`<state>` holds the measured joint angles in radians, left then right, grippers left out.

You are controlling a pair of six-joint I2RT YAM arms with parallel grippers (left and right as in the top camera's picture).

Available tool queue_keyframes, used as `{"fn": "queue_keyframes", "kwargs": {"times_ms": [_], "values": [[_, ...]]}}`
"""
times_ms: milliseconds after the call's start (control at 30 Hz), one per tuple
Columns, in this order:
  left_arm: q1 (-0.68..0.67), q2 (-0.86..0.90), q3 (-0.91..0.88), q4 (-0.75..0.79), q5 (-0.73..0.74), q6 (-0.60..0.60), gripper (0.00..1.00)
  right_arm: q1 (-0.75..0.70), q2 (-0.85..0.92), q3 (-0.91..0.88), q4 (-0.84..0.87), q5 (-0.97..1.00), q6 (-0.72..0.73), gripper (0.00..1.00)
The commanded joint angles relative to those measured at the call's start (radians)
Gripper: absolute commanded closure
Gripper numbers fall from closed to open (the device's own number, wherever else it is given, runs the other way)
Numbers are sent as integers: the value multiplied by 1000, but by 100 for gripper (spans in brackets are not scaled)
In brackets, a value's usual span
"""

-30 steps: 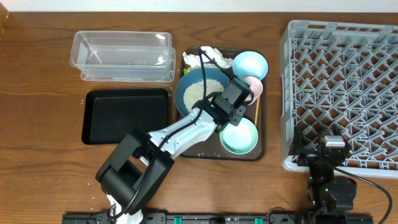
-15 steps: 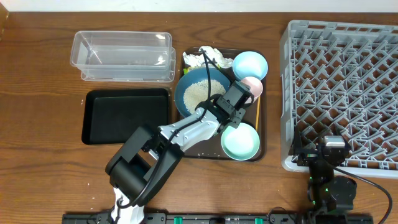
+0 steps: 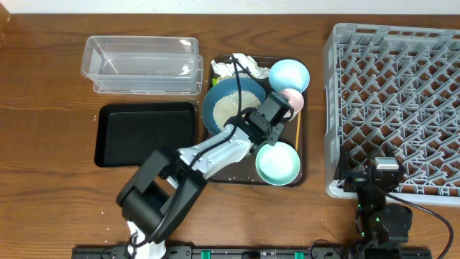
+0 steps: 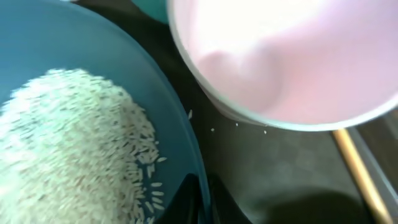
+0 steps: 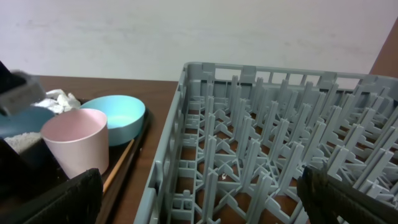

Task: Sort waste into correct bins and load items into the dishwasher rack
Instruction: 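Lower the left gripper and grasp the blue bowl's right rim, then lift the blue bowl with the left gripper over the black tray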

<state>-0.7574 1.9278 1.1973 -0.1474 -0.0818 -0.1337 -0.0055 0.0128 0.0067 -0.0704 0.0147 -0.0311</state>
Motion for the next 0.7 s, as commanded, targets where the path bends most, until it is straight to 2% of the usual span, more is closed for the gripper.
{"fn": "queue_keyframes", "kwargs": {"times_ms": [0, 667], "values": [[-2, -51, 6, -10, 11, -11, 94, -5, -2, -1, -4, -4, -8, 1], [-38, -245, 6, -84, -2, -79, 94, -5, -2, -1, -4, -4, -8, 1]]}}
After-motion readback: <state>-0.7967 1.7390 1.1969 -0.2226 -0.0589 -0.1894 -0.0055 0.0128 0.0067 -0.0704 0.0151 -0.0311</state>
